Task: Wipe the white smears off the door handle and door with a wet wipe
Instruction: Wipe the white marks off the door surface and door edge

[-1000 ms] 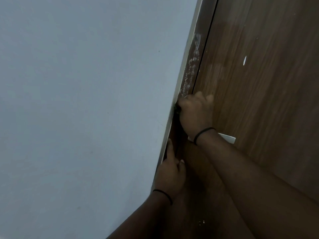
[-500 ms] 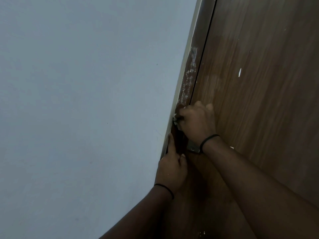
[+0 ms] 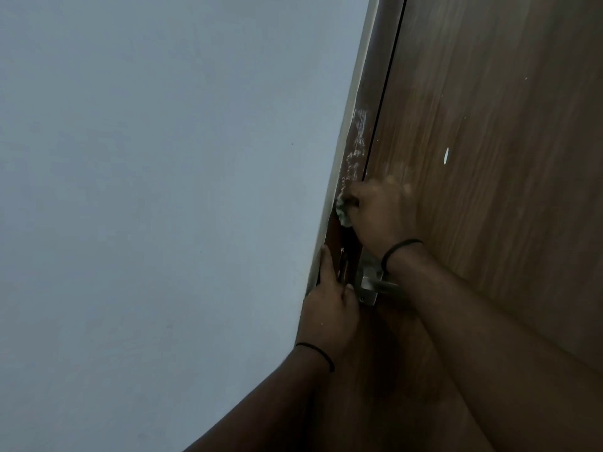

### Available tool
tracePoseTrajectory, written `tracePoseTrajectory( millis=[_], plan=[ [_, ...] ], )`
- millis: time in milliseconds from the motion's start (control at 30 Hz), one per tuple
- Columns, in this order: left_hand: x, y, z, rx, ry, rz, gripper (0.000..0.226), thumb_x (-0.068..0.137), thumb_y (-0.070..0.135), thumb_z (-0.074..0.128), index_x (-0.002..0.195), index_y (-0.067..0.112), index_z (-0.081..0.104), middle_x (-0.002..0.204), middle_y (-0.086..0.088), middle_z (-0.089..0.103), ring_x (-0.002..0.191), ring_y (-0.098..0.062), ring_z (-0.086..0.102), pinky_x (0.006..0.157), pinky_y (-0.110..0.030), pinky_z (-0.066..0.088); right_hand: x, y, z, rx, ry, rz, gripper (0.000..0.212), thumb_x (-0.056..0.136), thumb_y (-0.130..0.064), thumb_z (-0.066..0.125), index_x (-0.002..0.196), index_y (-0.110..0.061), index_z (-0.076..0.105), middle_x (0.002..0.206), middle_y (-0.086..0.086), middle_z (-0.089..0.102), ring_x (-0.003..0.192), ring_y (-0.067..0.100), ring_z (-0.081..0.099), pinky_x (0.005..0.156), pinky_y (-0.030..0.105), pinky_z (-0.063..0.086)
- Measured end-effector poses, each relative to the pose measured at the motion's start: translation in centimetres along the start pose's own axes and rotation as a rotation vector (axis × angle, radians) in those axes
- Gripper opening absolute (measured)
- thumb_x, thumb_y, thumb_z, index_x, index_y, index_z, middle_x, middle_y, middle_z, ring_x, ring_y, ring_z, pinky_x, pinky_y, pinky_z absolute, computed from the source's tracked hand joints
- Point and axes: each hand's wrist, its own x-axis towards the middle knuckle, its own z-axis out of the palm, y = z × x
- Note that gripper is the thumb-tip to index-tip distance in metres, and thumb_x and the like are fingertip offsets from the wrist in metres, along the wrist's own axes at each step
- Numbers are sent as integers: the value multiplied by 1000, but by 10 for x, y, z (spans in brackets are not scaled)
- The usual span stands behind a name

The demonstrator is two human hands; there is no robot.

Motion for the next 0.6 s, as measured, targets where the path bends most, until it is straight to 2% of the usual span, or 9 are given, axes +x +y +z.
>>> tracePoseTrajectory(
  millis=[100,200,300,400,500,600],
  plan=[
    [18,16,-3,-5,25,31,76,97,23,49,156,32,1,78,22,53,65,6,54,56,-3,37,18,-8,-4,15,61,41,21,86,-9,57,92,-19,74,89,4,71,89,28,57,81,37,36],
    [30,24,-4,-24,30,48,74,97,21,50,156,33,8,85,19,57,68,6,54,60,-4,37,7,-10,-1,7,-57,-7,18,87,-12,58,93,-19,73,93,2,69,92,25,56,77,34,31],
    [32,27,-4,-18,36,54,65,97,27,51,153,32,18,97,4,69,79,-7,64,67,-12,47,1,1,-5,6,-119,-60,12,89,-24,63,92,-22,74,90,1,70,92,23,55,77,33,31],
    [32,26,-1,32,62,61,46,96,38,49,138,27,33,102,-4,70,90,-17,68,78,-27,55,23,9,-13,14,12,-2,16,93,-23,59,97,-25,74,92,0,72,93,23,56,80,36,39],
    [35,29,1,55,56,80,35,95,45,48,124,29,38,91,2,66,79,-12,65,64,-22,50,41,0,-16,6,82,39,20,92,-14,56,98,-20,74,93,2,71,92,25,57,73,32,36],
    [40,35,0,74,74,113,24,93,40,50,113,34,39,87,12,58,74,-4,58,57,-12,39,33,-4,-12,-13,-22,-32,16,88,-12,58,90,-17,73,90,4,70,88,25,57,71,30,31]
  ],
)
